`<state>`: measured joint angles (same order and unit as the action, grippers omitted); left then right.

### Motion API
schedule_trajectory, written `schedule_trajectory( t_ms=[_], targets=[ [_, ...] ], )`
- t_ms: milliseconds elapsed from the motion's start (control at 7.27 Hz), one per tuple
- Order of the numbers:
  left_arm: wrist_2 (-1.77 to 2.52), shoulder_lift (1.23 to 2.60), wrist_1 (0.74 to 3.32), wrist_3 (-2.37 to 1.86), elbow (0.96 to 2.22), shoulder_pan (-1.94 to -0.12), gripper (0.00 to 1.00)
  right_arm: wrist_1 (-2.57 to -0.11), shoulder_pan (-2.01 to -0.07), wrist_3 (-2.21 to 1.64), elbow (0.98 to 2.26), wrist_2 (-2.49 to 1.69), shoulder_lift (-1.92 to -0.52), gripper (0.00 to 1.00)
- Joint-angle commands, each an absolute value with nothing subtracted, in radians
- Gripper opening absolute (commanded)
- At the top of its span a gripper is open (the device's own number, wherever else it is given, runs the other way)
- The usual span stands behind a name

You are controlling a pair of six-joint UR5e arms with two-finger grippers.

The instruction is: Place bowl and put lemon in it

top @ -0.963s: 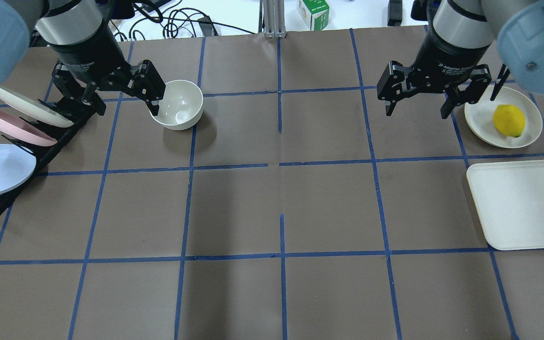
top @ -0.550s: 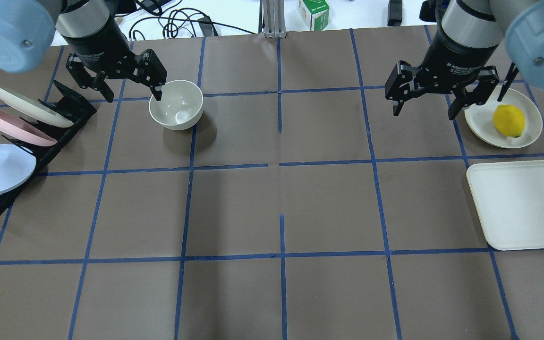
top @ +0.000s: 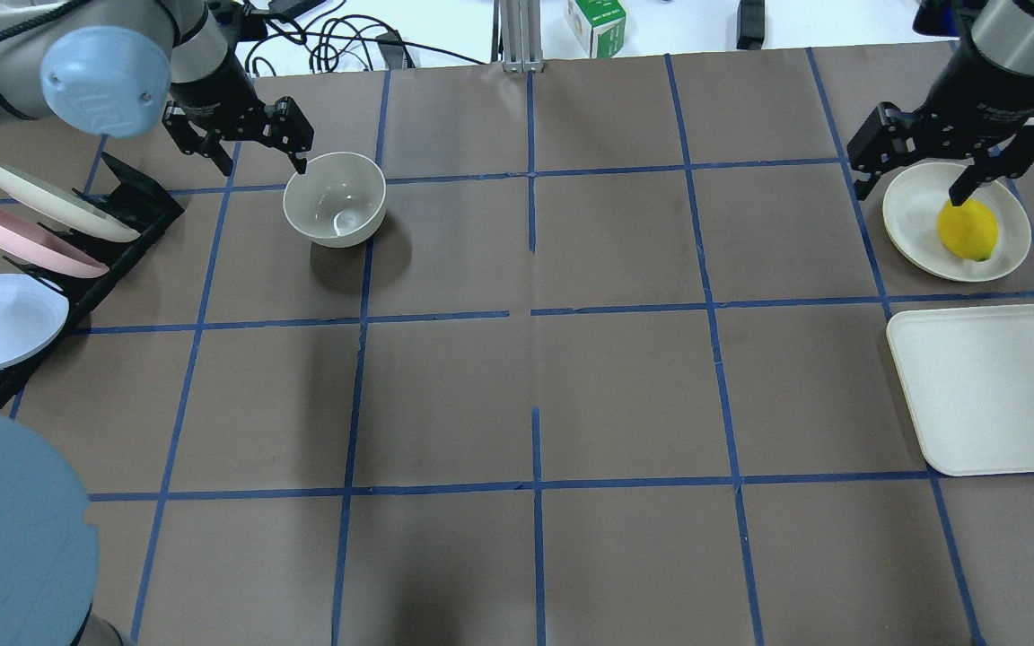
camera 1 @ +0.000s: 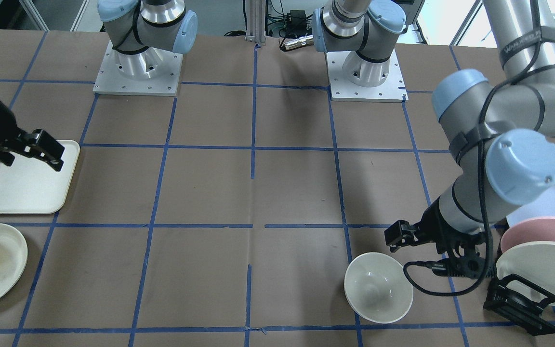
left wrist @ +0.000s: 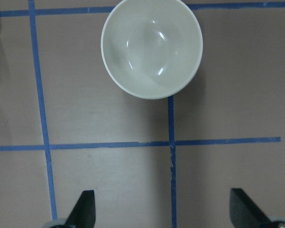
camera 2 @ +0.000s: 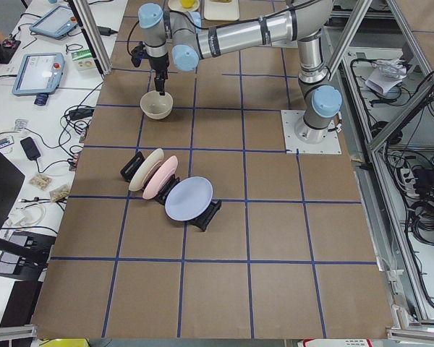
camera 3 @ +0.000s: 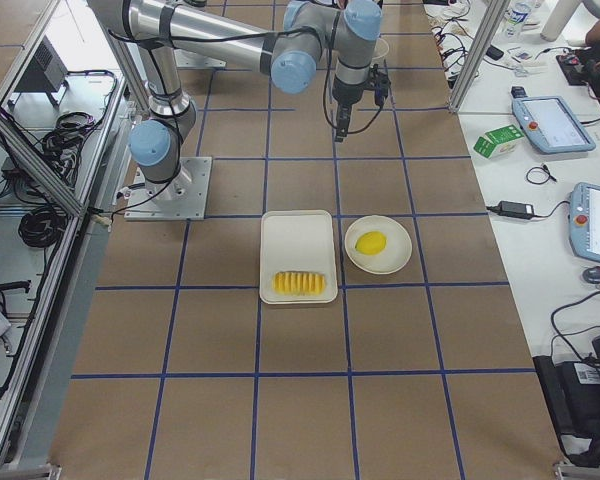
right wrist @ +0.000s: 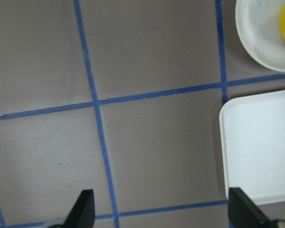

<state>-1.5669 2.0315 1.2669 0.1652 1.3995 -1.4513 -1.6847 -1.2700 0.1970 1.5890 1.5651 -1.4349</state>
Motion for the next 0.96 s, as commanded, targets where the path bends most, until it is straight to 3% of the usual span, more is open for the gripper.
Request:
schedule_trajectory(
  t_ms=[0, 825],
  targets=[
    [-1.563, 2.132, 1.188, 0.198, 1.4, -1.439, 1.0, -1.847, -1.191, 0.305, 1.591, 1.638, -1.347, 1.0],
    [-1.54, 2.218, 1.039, 0.216, 1.456, -1.437, 1.0, -2.143, -1.068, 0.616, 1.585, 1.655, -1.092, 1.0]
  ],
)
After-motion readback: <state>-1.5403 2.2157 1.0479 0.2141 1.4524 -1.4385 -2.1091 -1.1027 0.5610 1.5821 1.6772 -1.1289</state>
